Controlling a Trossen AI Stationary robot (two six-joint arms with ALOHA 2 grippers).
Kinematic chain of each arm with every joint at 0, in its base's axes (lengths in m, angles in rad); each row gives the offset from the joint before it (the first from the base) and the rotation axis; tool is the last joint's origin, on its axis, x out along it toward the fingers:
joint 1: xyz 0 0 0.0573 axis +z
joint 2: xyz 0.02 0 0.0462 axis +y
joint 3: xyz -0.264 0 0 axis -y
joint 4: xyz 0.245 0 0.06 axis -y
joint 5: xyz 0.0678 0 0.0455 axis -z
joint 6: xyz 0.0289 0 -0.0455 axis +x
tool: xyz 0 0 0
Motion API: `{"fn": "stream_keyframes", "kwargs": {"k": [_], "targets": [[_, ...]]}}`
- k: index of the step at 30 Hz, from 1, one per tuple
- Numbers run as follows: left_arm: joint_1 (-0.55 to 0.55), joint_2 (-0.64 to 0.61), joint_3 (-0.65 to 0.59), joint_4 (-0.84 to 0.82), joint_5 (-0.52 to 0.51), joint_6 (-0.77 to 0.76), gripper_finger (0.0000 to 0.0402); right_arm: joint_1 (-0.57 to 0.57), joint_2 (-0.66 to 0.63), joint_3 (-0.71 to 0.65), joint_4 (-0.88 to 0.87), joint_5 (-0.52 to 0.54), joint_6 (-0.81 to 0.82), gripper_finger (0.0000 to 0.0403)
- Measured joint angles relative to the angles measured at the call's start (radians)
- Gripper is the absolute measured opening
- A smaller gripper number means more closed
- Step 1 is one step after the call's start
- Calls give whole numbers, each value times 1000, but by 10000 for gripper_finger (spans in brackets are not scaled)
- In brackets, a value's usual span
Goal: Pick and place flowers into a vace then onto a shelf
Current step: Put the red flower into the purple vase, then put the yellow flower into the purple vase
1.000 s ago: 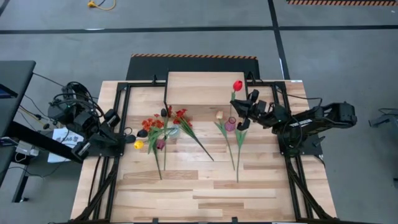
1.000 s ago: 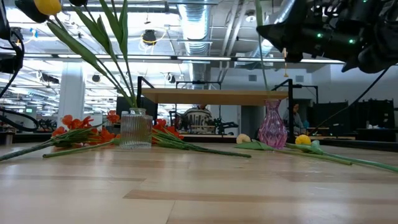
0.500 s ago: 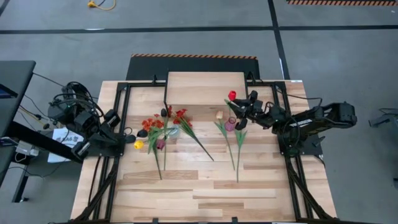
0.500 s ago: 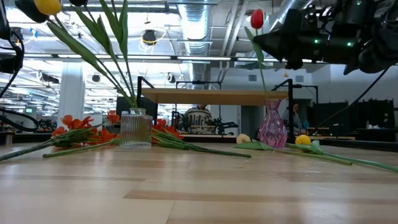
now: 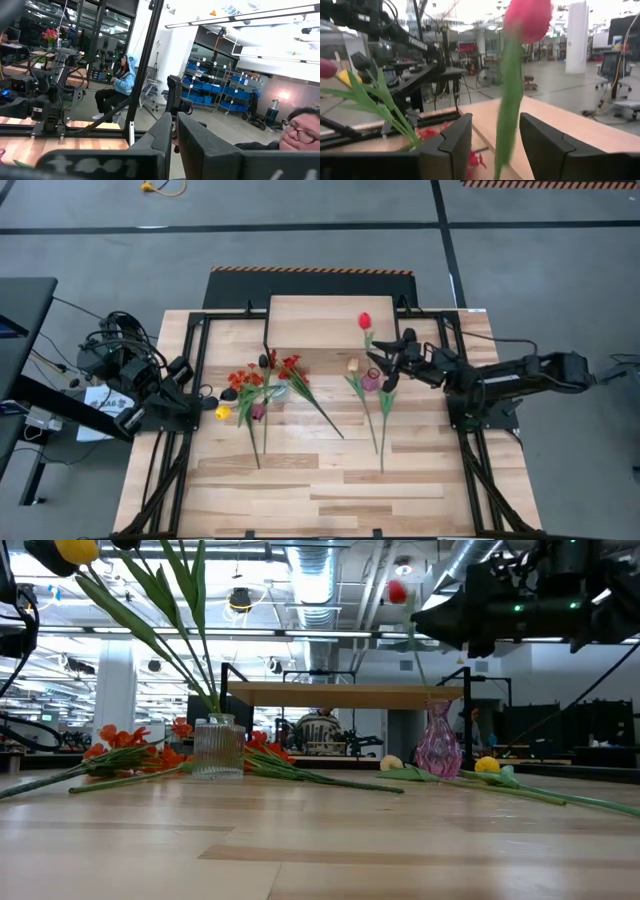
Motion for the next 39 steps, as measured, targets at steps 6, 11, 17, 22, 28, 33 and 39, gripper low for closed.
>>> {"fn": "stream_keyframes", "kwargs": {"k": [6, 11, 17, 22, 28, 33, 39], "targets": [[0, 0, 0, 0, 0, 0, 16, 29, -169, 0, -242, 0, 34, 155], [0, 0, 0, 0, 0, 0, 16, 66, -300, 0, -466, 0, 131, 144], [0, 0, 0, 0, 7, 0, 16, 128, -406, 0, -713, -1, 353, 126], [0, 0, 0, -6, 44, -11, 16, 185, -422, 0, -877, -1, 582, 117], [0, 0, 0, -13, 88, -19, 16, 252, -401, 0, -1032, 27, 823, 115], [0, 0, 0, -13, 90, -25, 16, 297, -370, 0, -1061, 27, 976, 115], [0, 0, 0, -20, 113, -58, 16, 335, -303, 0, -1152, 64, 1151, 115]]}}
